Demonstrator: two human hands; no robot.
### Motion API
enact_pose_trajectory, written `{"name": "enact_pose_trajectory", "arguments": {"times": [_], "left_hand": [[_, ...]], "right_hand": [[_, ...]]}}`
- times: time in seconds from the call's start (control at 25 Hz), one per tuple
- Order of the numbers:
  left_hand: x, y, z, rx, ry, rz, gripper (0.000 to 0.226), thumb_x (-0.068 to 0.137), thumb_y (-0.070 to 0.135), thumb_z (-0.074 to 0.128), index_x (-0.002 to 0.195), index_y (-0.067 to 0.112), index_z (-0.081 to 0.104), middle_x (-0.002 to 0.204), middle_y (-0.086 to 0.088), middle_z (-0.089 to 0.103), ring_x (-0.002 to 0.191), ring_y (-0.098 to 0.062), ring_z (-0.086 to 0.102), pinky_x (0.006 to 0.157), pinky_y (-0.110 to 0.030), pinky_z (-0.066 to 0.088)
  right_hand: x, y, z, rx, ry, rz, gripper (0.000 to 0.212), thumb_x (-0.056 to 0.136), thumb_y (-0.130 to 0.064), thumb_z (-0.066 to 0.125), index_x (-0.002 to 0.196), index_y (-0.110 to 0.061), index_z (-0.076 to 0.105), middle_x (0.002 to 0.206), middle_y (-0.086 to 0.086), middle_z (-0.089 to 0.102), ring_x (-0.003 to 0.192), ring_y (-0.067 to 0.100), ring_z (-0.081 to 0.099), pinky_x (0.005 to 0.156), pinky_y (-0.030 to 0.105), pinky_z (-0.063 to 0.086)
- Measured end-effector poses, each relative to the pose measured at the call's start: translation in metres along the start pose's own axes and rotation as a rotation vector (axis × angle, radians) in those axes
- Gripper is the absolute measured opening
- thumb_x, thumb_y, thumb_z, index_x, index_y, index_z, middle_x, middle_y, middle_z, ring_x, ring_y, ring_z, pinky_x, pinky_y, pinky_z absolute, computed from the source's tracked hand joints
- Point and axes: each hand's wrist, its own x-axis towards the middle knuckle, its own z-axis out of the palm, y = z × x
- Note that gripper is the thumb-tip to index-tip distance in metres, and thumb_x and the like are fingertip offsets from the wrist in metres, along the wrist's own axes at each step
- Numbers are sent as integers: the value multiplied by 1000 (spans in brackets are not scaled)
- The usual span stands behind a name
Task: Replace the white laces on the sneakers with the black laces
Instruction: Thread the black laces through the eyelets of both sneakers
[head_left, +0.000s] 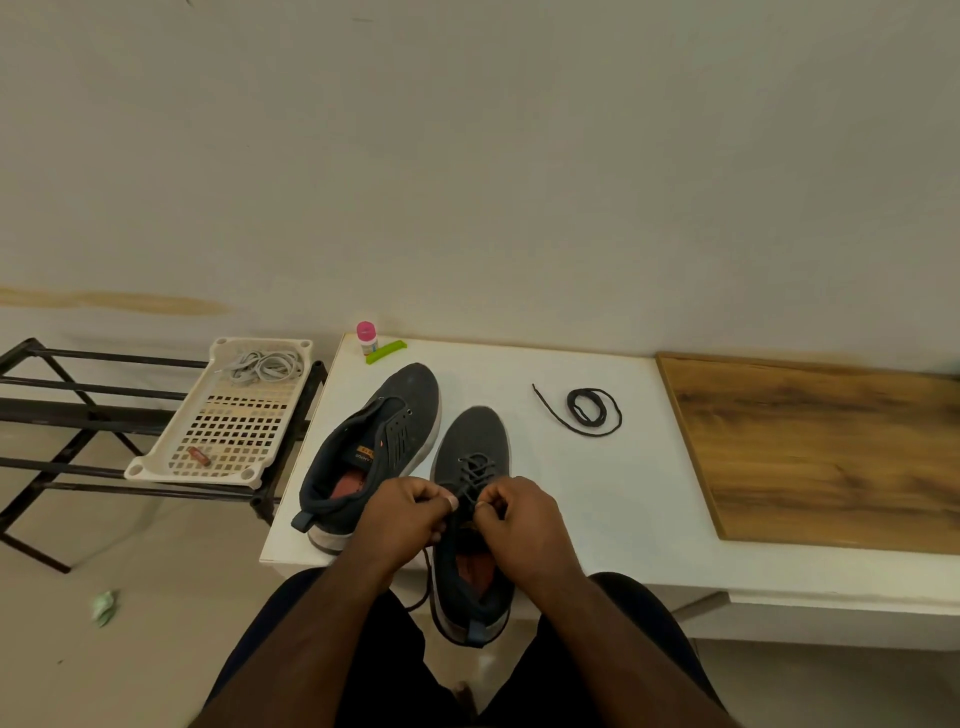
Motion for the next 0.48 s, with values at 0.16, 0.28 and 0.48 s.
{"name": "enact_pose_trajectory", "arguments": {"times": [0.16,0.28,0.48], "left_hand": [[1,0,0,-43,-22,-28,13,92,12,66,81,7,73,59,-2,64,56,-10,59,58,-22,51],[1,-1,-1,-57,-24,-40,12,92,13,66,85,6,73,61,-2,65,56,-9,60,58,-22,52],[0,-1,-1,-69,-29,-35,12,92,13,66,86,6,73,63,-4,66,57,-9,60,59,-22,52]], "right_hand": [[2,5,7,-50,-49,-24,9,91,-23,56,84,-20,61,86,-6,58,77,9,55,66,16,40],[3,6,5,-51,-76,-41,13,94,-22,54,91,-19,66,93,-4,60,82,7,55,68,12,37],[4,7,7,-87,-68,-70,13,97,-24,56,94,-20,68,98,-3,60,88,8,52,72,10,35]]}}
